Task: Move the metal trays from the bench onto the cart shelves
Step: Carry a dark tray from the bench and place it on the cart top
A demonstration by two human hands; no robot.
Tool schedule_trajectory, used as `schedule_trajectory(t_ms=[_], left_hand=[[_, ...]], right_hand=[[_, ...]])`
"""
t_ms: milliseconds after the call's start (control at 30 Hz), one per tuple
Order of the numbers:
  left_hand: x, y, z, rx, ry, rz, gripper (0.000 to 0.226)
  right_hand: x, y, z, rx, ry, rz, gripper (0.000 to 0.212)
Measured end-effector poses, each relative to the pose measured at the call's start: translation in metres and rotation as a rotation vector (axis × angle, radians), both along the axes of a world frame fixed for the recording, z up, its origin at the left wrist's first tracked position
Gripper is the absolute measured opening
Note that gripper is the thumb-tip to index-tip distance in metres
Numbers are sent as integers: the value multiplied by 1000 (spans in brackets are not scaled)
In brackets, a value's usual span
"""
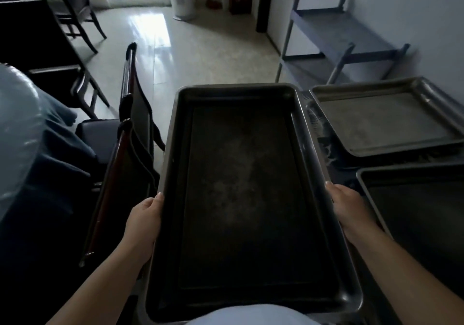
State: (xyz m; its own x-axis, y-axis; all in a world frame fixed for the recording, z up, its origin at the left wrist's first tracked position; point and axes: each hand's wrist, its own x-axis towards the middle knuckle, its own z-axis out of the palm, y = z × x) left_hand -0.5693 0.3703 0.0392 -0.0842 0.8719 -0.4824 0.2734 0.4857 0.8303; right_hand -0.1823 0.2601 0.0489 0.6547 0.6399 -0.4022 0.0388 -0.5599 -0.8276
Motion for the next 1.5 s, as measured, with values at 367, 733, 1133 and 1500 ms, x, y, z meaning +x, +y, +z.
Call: schedule_trajectory(t_ms=[367,733,1133,1500], left_hand=[[61,113,11,107,90,135,42],[103,214,14,84,71,198,43],[139,483,-3,72,95,59,41],[232,696,5,21,173,-256,34]], right_hand=[[74,171,-14,59,1,123,46],[122,299,-28,53,48,212,44],[144,494,-39,86,60,-4,40],[185,589,-41,26,113,-321,30]])
